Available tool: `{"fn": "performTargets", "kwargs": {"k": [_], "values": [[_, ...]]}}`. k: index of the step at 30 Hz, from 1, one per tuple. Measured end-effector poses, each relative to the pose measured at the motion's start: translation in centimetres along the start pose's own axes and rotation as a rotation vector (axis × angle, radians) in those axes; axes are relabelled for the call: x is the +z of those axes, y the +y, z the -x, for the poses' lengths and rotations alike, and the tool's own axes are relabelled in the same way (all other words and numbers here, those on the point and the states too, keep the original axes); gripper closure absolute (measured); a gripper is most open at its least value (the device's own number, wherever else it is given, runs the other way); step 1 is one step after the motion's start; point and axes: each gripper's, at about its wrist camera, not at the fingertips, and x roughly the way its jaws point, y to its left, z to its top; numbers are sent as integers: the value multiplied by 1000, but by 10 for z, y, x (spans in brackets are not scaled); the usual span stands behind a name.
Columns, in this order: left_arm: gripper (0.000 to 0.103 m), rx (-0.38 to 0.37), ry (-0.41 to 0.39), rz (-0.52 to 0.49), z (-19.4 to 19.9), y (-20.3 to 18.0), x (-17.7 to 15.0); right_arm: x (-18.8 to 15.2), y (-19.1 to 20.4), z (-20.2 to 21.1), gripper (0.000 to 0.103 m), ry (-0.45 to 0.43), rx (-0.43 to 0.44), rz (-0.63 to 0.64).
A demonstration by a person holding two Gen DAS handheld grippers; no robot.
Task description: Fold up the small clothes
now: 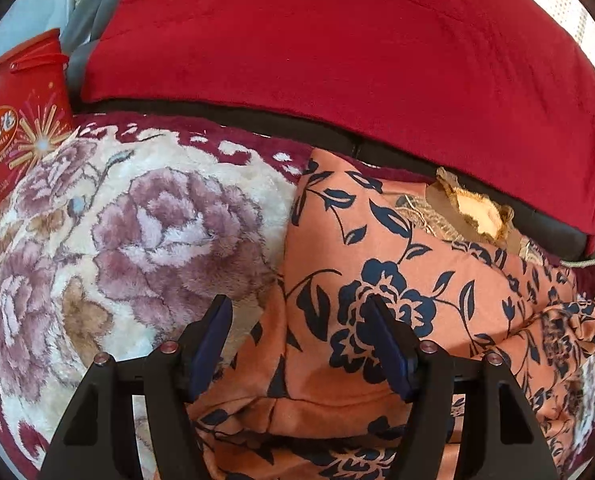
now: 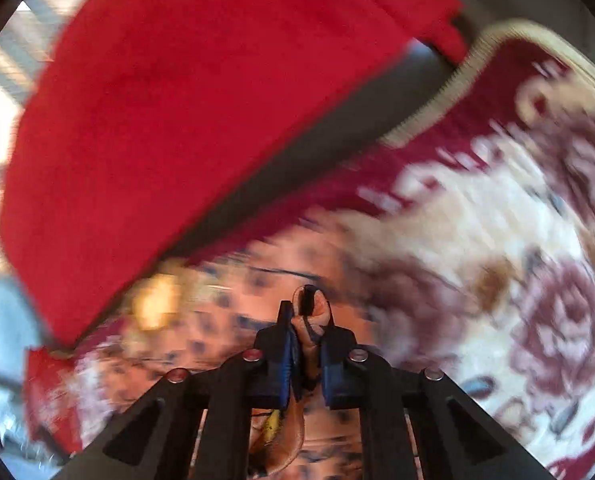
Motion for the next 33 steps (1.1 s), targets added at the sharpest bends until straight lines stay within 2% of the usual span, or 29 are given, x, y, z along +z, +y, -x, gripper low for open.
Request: {"fn": "performTargets", "kwargs": {"k": [2, 5, 6, 8, 11, 12, 14, 16, 17, 19, 20, 21, 23, 25, 26, 27, 29, 33], "values": [[34, 1, -1, 13, -1, 3, 1, 5, 18, 11, 91, -21, 66, 53], [34, -3, -4, 28, -2, 5, 2, 4, 34, 30, 91, -149, 306, 101], [34, -1, -5, 27, -2, 5, 2, 3, 35, 37, 91, -197, 358, 121], [34, -2, -1, 21, -3, 4, 1, 0, 31, 35, 91, -206, 344, 110], [34, -3, 1, 12, -4, 3, 1, -5, 5, 18, 88, -188, 112, 104], [34, -5, 2, 11, -4, 2, 0, -8, -8, 9, 84, -141, 65, 89], [34, -8, 2, 7, -5, 0, 0, -15, -35, -3, 82, -18, 75, -19], [34, -3, 3, -3, -5, -2, -1, -26, -61, -9, 81, 56, 150, -143], [34, -4, 3, -5, -5, -3, -1, -28, -64, -6, 77, 57, 175, -162], [34, -5, 0, -7, -4, -5, -2, -33, -66, 4, 55, 50, 207, -174], [34, -5, -4, -11, -3, -5, -3, -36, -66, 9, 24, 42, 211, -178], [34, -2, -9, -16, -2, -6, -3, -39, -61, 21, 18, 19, 209, -182], [34, -5, -13, -22, -1, -6, -3, -45, -60, 32, 18, -25, 213, -182], [34, -9, -9, -20, -1, -5, -2, -49, -61, 33, 20, -2, 235, -174], [34, -11, -7, -19, -2, -5, -2, -52, -59, 22, 25, 15, 233, -173], [34, -12, -7, -17, -2, -5, -2, -51, -58, 17, 38, 41, 221, -172], [34, -17, -7, -16, -1, -6, -2, -50, -53, 0, 51, 113, 185, -188], [34, -17, -6, -17, -1, -7, -2, -53, -42, -35, 69, 237, 138, -226]]}}
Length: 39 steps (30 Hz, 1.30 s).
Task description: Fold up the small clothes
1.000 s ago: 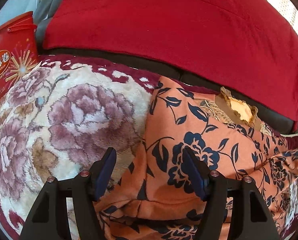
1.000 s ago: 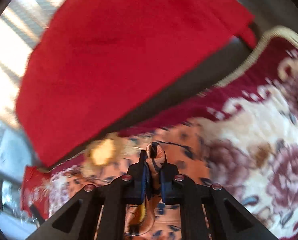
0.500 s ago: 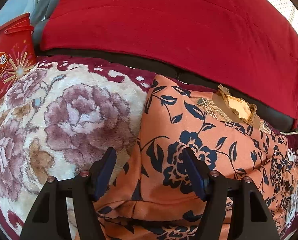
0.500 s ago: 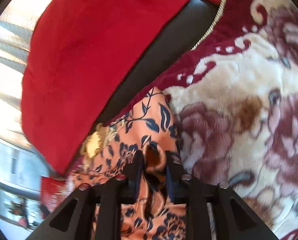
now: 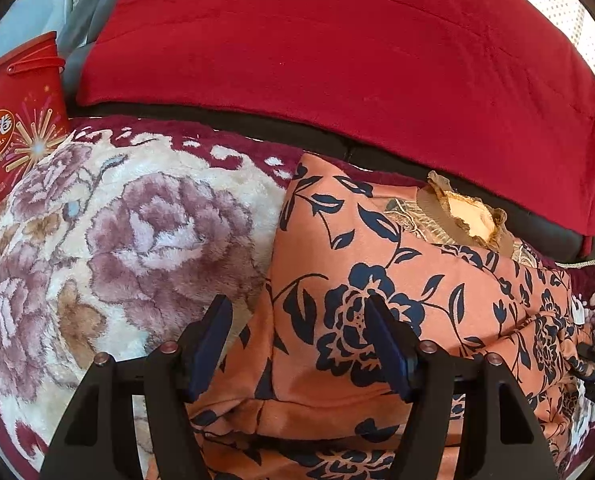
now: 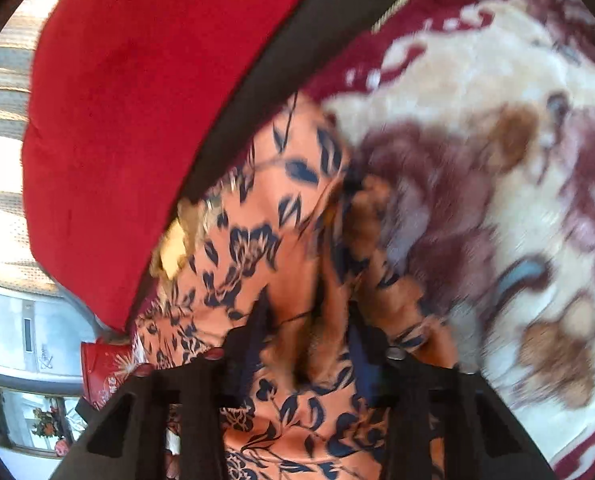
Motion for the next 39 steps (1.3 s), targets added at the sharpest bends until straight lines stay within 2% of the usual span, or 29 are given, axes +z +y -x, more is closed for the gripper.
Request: {"fn": "performTargets", "kwargs": {"k": [1, 2, 5, 8, 12, 14, 16, 17, 18, 19, 20, 21, 23, 24, 26, 29, 31, 36, 37, 39], "values": [[34, -3, 3, 8, 0, 2, 0, -3, 5, -3, 74, 11, -9, 8], [34, -9, 6, 19, 0, 4, 1, -5, 8, -5, 91, 17, -15, 16], [34, -26, 9, 46, 1, 9, 2, -10, 22, 2, 94, 6, -69, 59], [34, -33, -1, 51, 5, 10, 4, -10, 49, 18, 94, -8, -57, 125], [34, -39, -4, 70, 6, 14, 5, 2, 101, 47, 94, -82, 27, 230], [34, -36, -4, 76, 4, 15, 6, 12, 135, 62, 94, -159, 115, 308], [34, -31, -8, 73, 4, 14, 6, 14, 161, 76, 94, -261, 259, 422], [34, -25, -12, 70, 4, 14, 6, 8, 170, 86, 94, -351, 369, 537], [34, -19, -14, 68, 4, 15, 5, 2, 171, 89, 95, -421, 424, 629], [34, -14, -15, 65, 4, 14, 5, 2, 166, 83, 95, -462, 397, 676], [34, -12, -12, 59, 3, 13, 4, 10, 155, 69, 94, -444, 327, 648], [34, -10, -6, 50, 2, 12, 4, 24, 133, 46, 94, -374, 234, 554], [34, -7, -1, 45, 0, 10, 3, 37, 87, 21, 94, -289, 109, 412], [34, -9, -2, 46, 0, 10, 3, 35, 62, 18, 93, -287, 73, 385], [34, -11, -3, 42, -1, 7, 3, 27, 30, 17, 90, -245, 50, 329], [34, -11, 2, 35, -1, 3, 2, 14, -3, 21, 90, -162, 72, 233], [34, -7, 5, 32, -1, 2, 1, 10, -7, 31, 90, -176, 34, 232], [34, 10, 15, 41, -4, 6, 0, 19, 0, 44, 88, -141, 70, 198], [34, 14, 21, 41, -6, 7, 0, 19, -2, 47, 82, -140, 73, 192], [34, 22, 38, 44, -10, 10, -1, 20, -12, 46, 59, -141, 69, 161]]}}
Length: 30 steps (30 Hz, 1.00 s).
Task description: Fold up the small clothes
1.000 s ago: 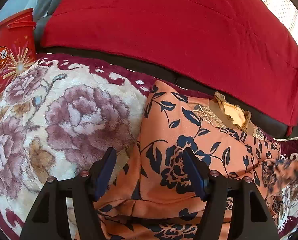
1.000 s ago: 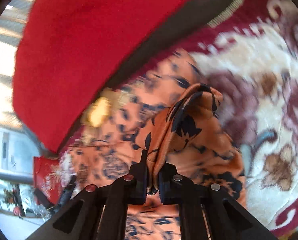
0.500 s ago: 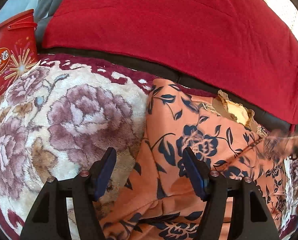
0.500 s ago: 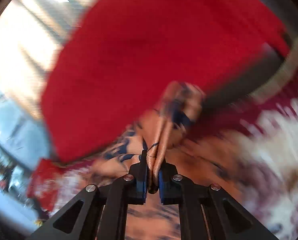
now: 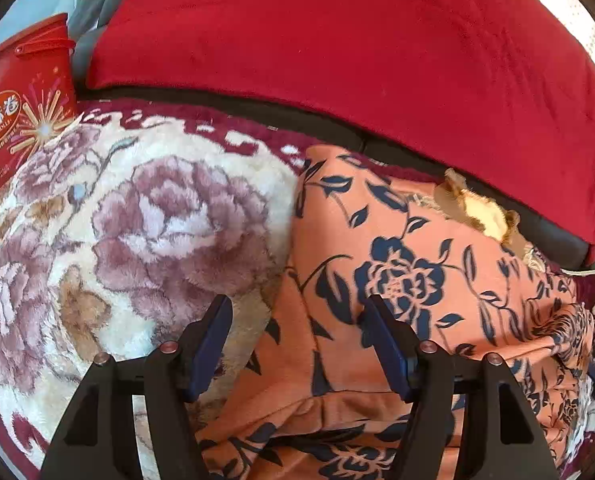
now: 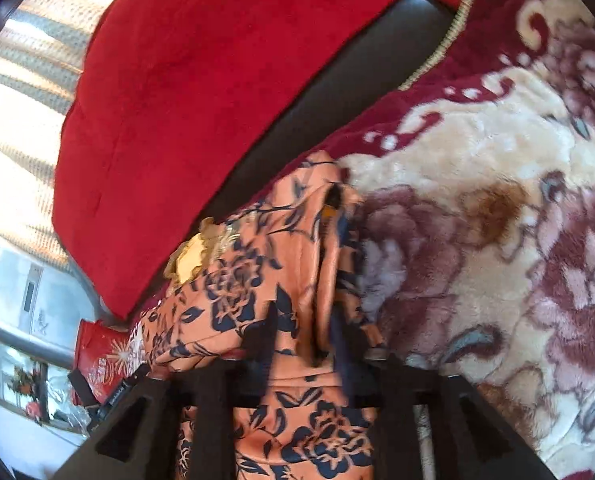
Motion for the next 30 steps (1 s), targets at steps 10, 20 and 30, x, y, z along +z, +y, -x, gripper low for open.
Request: {"fn": "performTargets", "kwargs": {"k": [10, 20, 30], "values": [[34, -1, -2, 16, 4, 6, -1, -21, -12, 17, 95, 8, 8, -37], [34, 30, -15, -1, 9, 2, -3, -30, -53, 45, 95, 34, -127, -97], [34, 28, -44, -129, 9, -24, -7, 17, -13, 23, 15, -98, 4, -86]]}}
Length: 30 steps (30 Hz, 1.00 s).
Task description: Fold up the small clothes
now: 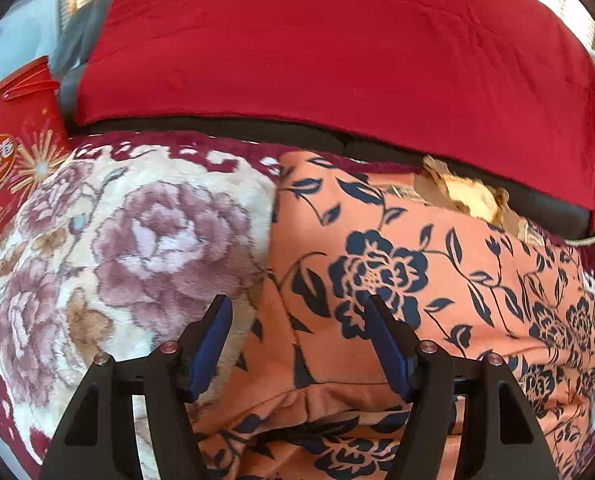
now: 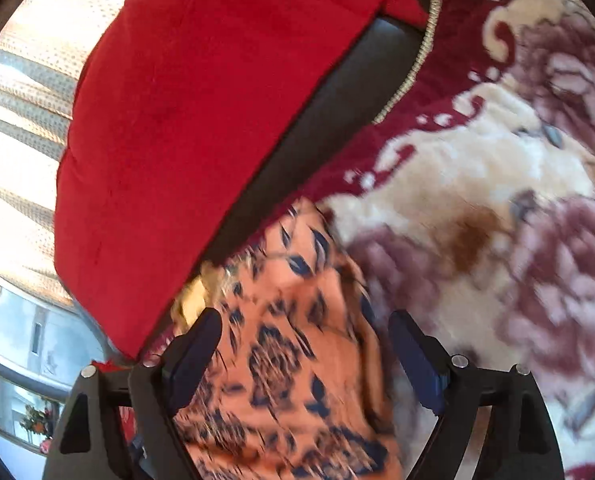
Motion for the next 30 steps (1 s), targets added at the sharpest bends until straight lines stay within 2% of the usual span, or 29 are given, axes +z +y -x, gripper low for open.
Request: {"fn": "performTargets", "kwargs": {"k": [2, 3, 4, 5, 6, 8, 11, 13, 14, 15, 17, 18, 19, 20, 21, 23, 25, 26, 27, 29, 30], "values": [[34, 4, 21, -15, -6, -3, -1, 6, 4, -19, 18, 11, -27, 18], [34, 13, 31, -21, -8, -4, -2, 7, 4, -28, 26, 24, -47, 28], [34, 22, 42, -26, -11, -4, -2, 8, 3, -40, 40, 54, -81, 32], [34, 25, 53, -26, -14, -3, -2, 6, 6, -51, 80, 89, -95, 38], [34, 27, 59, -24, -16, -2, -3, 4, 10, -55, 86, 105, -121, 61], [34, 45, 69, -26, -18, 0, -3, 3, 24, -49, 89, 60, -153, 143], [34, 48, 71, -31, -20, 3, -6, 5, 47, -27, 93, -49, -76, 216], [33, 63, 63, -56, -20, 2, -9, 10, 56, -11, 93, -156, 46, 244], [33, 71, 59, -74, -20, 2, -12, 12, 58, -7, 93, -204, 65, 259], [33, 76, 57, -86, -21, 0, -15, 14, 57, -10, 93, -221, 47, 261], [33, 79, 54, -103, -22, 0, -17, 17, 44, -34, 93, -178, -23, 243], [33, 80, 51, -104, -21, -1, -20, 17, 35, -46, 89, -140, -64, 232], [33, 80, 50, -101, -21, -1, -20, 18, 20, -64, 89, -66, -119, 202], [33, 80, 49, -96, -18, -4, -20, 17, 9, -71, 88, -26, -128, 169], [33, 81, 47, -93, -16, -4, -20, 17, 0, -72, 83, -13, -111, 138], [33, 76, 26, -99, -8, -8, -19, 18, -14, -56, 68, -60, -74, 66], [33, 54, -17, -111, 5, -13, -18, 22, -21, -31, 59, -127, -53, 35], [33, 49, -45, -124, 12, -17, -18, 22, -23, -20, 37, -160, -53, 30], [33, 43, -72, -139, 19, -21, -19, 23, -25, -9, 27, -200, -61, 29], [33, 23, -98, -162, 25, -28, -21, 16, -19, 17, 27, -275, -69, 73], [33, 22, -100, -174, 26, -32, -22, 14, -11, 19, 27, -266, -58, 105]]}}
